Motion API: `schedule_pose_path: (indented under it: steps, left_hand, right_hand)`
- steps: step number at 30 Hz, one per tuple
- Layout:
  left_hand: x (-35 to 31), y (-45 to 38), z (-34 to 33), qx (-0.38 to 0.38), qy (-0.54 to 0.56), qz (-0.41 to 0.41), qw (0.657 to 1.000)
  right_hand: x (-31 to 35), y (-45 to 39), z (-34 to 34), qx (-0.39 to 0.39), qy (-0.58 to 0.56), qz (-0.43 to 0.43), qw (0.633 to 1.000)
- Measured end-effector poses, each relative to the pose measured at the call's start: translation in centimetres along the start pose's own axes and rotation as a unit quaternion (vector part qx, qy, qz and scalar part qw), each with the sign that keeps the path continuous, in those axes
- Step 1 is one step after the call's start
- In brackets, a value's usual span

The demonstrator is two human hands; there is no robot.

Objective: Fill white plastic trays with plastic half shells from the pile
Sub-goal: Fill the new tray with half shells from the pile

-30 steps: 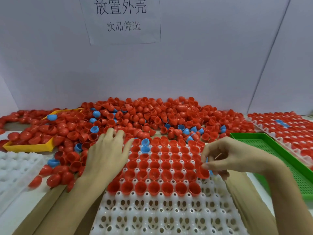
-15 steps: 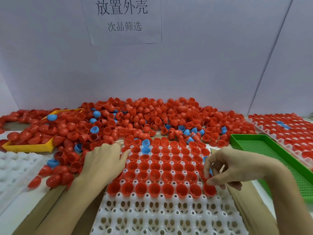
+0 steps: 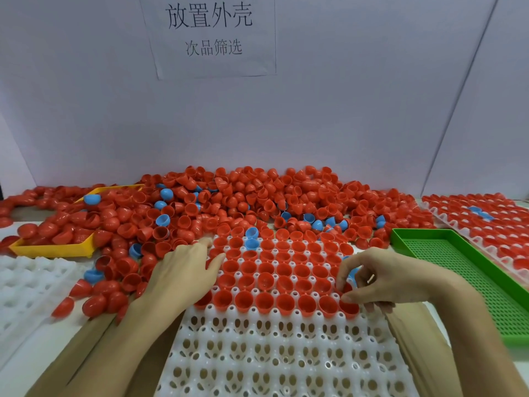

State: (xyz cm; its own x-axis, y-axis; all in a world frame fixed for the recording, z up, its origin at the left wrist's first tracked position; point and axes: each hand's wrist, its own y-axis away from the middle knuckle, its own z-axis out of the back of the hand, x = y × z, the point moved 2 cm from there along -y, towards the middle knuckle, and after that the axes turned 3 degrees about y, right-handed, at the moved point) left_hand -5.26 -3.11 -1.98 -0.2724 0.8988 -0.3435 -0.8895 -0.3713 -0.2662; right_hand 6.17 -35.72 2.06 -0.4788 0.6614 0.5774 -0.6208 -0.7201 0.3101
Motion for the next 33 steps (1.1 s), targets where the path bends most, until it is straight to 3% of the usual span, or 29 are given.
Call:
schedule_pose_path:
  steps: [3, 6, 9, 11, 14, 17, 20, 22, 24, 29, 33]
  left_hand:
    - [0.3, -0.1, -0.1, 0.004, 0.000, 0.011, 1.000]
    - [0.5, -0.2, 0.0, -0.015, -0.032, 0.014, 0.999]
    - [0.3, -0.1, 0.4, -0.046, -0.067, 0.011, 0.997]
    - [0.3, -0.2, 0.7, -0.049, -0.068, 0.010, 0.996]
    - [0.2, -0.1, 0.9, -0.044, -0.064, 0.007, 0.997]
    - [0.0, -0.1, 1.0, -0.042, -0.060, 0.006, 0.997]
    - [-0.1, 0.0, 1.1, -0.053, -0.073, 0.006, 0.996]
    - [-0.1, -0.1, 1.1, -0.059, -0.078, 0.006, 0.995]
    - [0.0, -0.1, 1.2, -0.059, -0.073, 0.005, 0.996]
    - [-0.3, 0.1, 1.5, -0.064, -0.081, 0.002, 0.995]
    - [-0.9, 0.4, 1.9, -0.108, -0.070, -0.026, 0.991]
  right_hand:
    - [-0.6, 0.0, 0.2, 0.007, -0.014, 0.017, 1.000]
    - [-1.2, 0.0, 0.7, -0.052, -0.055, 0.053, 0.996]
    - [-2.4, -0.6, 1.6, -0.207, -0.144, 0.077, 0.965]
    - [-3.7, -1.5, 2.0, -0.346, -0.181, 0.074, 0.918]
    - [-5.9, -3.2, 1.6, -0.500, -0.098, 0.019, 0.860]
    - [-7.6, -4.8, 0.5, -0.507, 0.005, -0.009, 0.862]
    - [-8.7, -6.3, -0.1, -0.445, 0.091, -0.031, 0.890]
    - [-9.0, -6.9, -0.5, -0.408, 0.122, -0.037, 0.904]
    - [-9.0, -7.3, -0.7, -0.423, 0.136, -0.029, 0.896]
    - [-8.5, -6.7, -0.4, -0.491, 0.085, -0.013, 0.867]
    - [-6.2, -5.4, 0.0, -0.512, -0.063, -0.002, 0.857]
